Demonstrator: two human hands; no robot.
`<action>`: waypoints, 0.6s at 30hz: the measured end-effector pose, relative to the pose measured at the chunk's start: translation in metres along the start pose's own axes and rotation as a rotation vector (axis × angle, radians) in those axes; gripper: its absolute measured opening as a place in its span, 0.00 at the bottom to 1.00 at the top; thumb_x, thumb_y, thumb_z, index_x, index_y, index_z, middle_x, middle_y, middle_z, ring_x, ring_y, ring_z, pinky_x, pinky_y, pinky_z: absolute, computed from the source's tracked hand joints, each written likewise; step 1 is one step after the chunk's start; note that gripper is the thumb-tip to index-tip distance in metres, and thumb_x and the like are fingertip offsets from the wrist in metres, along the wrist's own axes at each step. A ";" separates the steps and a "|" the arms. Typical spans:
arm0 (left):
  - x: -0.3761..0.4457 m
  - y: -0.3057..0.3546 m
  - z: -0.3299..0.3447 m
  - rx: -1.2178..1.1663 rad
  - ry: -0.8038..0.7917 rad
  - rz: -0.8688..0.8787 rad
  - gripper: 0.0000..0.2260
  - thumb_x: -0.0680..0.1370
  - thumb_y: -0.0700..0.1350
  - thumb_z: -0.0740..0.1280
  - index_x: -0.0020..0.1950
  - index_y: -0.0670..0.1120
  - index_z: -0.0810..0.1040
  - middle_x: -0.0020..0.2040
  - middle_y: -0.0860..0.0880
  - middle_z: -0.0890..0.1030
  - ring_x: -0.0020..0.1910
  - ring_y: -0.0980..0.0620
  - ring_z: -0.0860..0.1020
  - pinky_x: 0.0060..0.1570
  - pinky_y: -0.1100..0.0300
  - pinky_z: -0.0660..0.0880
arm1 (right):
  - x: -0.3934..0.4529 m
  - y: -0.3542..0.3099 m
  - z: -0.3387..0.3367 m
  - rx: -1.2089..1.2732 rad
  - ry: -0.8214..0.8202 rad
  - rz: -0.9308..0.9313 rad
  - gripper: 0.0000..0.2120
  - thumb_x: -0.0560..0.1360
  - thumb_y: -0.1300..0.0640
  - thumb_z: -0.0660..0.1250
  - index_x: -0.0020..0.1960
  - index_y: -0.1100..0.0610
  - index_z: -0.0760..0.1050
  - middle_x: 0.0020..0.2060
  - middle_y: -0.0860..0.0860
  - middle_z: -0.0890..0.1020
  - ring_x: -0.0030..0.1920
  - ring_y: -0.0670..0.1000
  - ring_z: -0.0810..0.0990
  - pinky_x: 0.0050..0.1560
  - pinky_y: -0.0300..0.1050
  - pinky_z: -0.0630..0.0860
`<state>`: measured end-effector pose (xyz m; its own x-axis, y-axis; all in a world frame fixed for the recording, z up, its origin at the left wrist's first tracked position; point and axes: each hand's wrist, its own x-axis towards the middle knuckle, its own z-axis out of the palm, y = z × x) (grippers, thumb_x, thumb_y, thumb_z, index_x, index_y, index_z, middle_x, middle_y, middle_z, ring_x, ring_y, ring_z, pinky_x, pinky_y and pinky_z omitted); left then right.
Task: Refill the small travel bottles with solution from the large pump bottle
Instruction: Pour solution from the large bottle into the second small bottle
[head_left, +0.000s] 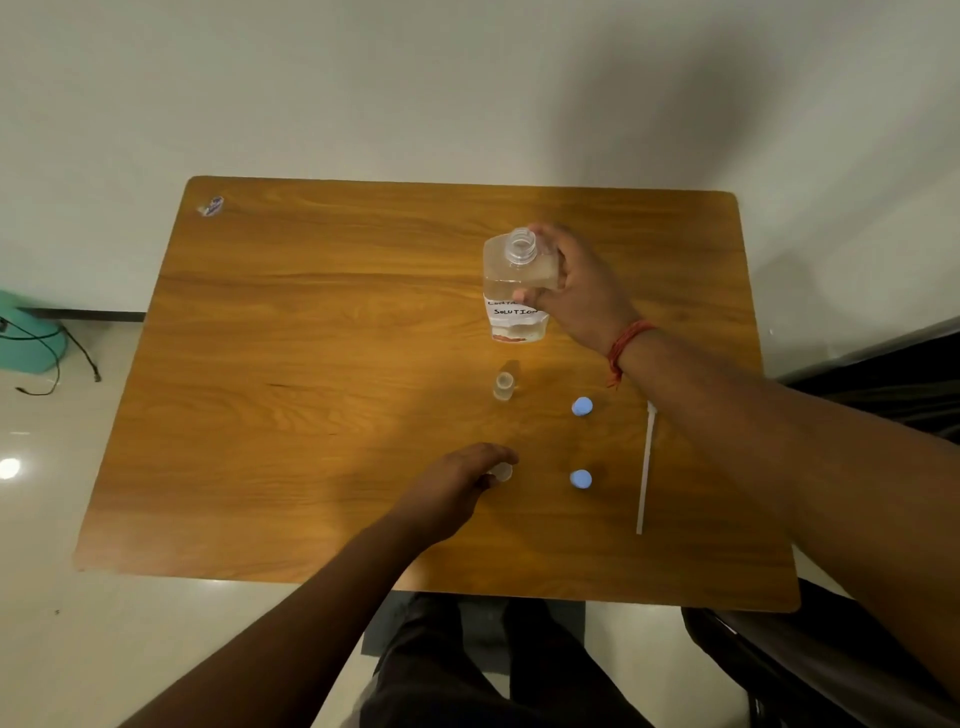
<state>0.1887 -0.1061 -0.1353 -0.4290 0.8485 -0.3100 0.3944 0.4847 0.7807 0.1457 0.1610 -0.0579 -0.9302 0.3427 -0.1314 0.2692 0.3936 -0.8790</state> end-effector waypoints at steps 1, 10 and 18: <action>0.000 -0.002 0.002 0.007 -0.006 0.005 0.20 0.81 0.32 0.64 0.70 0.48 0.76 0.69 0.50 0.77 0.65 0.55 0.76 0.58 0.75 0.71 | 0.000 0.002 0.001 0.006 -0.002 0.003 0.36 0.69 0.56 0.77 0.73 0.52 0.65 0.68 0.50 0.73 0.67 0.51 0.74 0.66 0.55 0.73; 0.001 -0.008 0.006 -0.009 0.012 0.014 0.19 0.81 0.32 0.65 0.70 0.47 0.76 0.67 0.50 0.78 0.63 0.56 0.76 0.57 0.77 0.69 | 0.002 0.010 0.000 0.020 -0.017 -0.009 0.36 0.69 0.58 0.77 0.72 0.49 0.66 0.68 0.49 0.74 0.67 0.50 0.74 0.66 0.55 0.74; -0.002 -0.011 0.007 -0.055 0.020 -0.025 0.19 0.82 0.35 0.65 0.72 0.48 0.74 0.68 0.52 0.77 0.65 0.58 0.73 0.60 0.77 0.66 | -0.002 0.017 -0.003 0.076 -0.036 0.012 0.37 0.70 0.58 0.77 0.73 0.47 0.64 0.68 0.49 0.74 0.67 0.49 0.74 0.66 0.54 0.74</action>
<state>0.1908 -0.1112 -0.1471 -0.4546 0.8316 -0.3189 0.3388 0.4926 0.8016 0.1527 0.1692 -0.0708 -0.9357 0.3158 -0.1572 0.2618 0.3228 -0.9095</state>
